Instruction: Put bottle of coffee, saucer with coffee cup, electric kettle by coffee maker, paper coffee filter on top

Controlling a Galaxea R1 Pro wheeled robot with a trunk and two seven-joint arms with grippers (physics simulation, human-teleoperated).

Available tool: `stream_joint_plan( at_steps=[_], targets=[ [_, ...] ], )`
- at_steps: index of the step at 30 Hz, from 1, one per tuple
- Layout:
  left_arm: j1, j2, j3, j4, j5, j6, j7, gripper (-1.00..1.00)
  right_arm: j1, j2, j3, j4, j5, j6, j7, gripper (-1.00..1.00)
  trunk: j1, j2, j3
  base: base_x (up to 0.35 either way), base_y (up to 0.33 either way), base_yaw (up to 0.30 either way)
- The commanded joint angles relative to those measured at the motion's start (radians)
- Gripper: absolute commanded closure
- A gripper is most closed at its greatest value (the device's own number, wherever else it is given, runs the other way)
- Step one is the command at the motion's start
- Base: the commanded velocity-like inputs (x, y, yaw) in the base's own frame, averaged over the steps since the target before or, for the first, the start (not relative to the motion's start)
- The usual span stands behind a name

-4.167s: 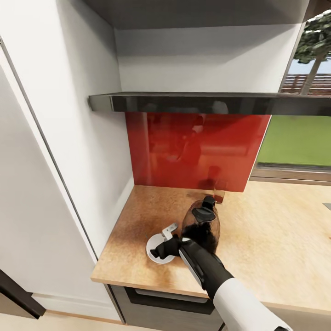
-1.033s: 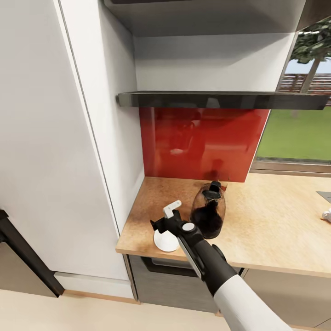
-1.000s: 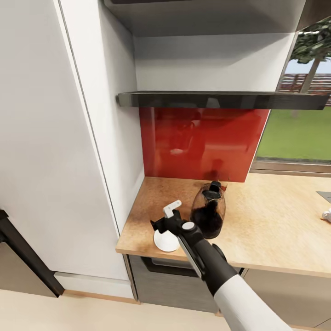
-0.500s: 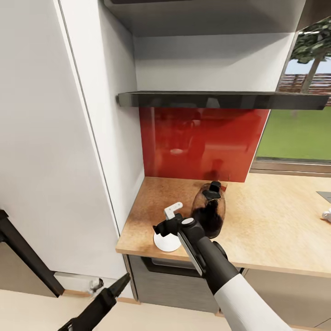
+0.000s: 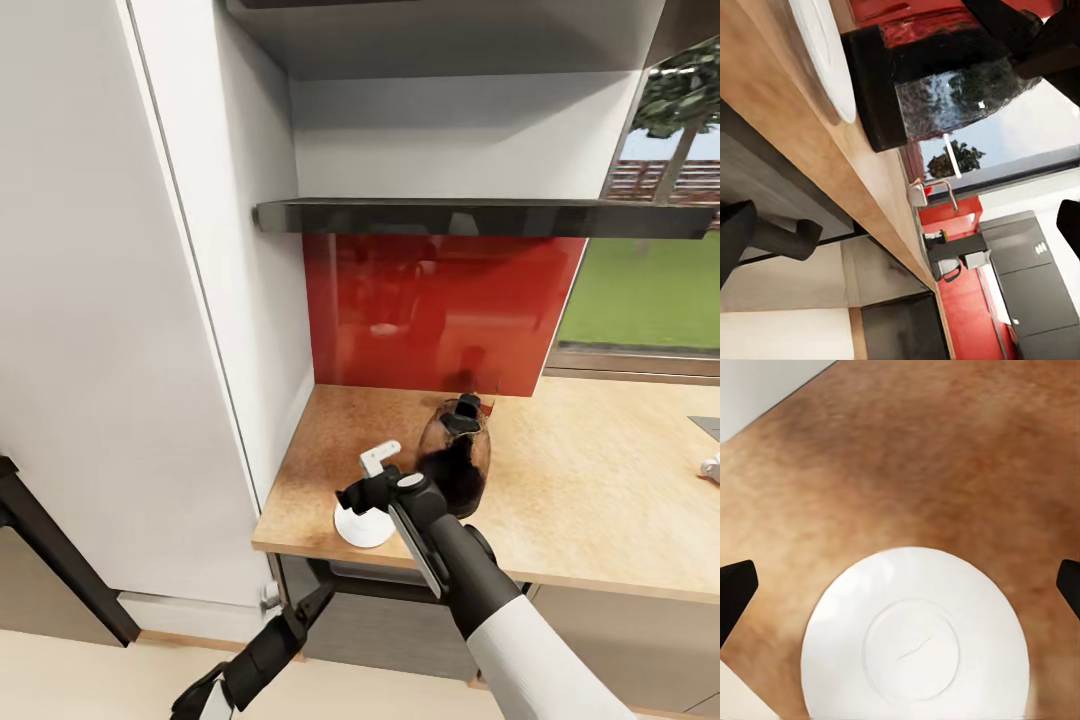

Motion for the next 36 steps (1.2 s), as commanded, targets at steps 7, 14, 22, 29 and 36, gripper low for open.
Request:
stream_joint_plan(
  at_steps=[7, 14, 22, 29, 36],
  targets=[
    [-0.001, -0.003, 0.004, 0.0, 0.001, 0.009, 0.017, -1.0, -0.001, 0.0, -0.035, 0.025, 0.005, 0.005, 0.005, -1.0, 0.001, -0.002, -0.002, 0.0, 0.0, 0.0],
    [0.0, -0.002, 0.005, 0.0, 0.002, 0.009, 0.018, -1.0, -0.001, 0.0, -0.034, 0.028, 0.006, 0.005, 0.005, -1.0, 0.001, -0.002, -0.002, 0.0, 0.021, 0.0],
    [0.001, -0.001, 0.005, 0.0, 0.003, 0.009, 0.018, -1.0, -0.001, 0.0, -0.031, 0.031, 0.007, 0.005, 0.005, -1.0, 0.001, -0.002, -0.002, 0.0, 0.037, 0.0],
    [-0.007, 0.021, 0.04, -0.034, 0.001, 0.008, -0.004, -1.0, 0.019, 0.0, -0.026, 0.032, -0.001, 0.006, 0.011, -1.0, 0.001, -0.002, -0.002, 0.0, 0.0, 0.0],
    [-0.008, 0.061, 0.08, -0.074, 0.039, 0.008, -0.009, -1.0, 0.023, 0.0, -0.025, 0.036, -0.038, 0.007, 0.004, -1.0, 0.001, -0.002, -0.002, 0.0, 0.0, 0.0]
  ],
)
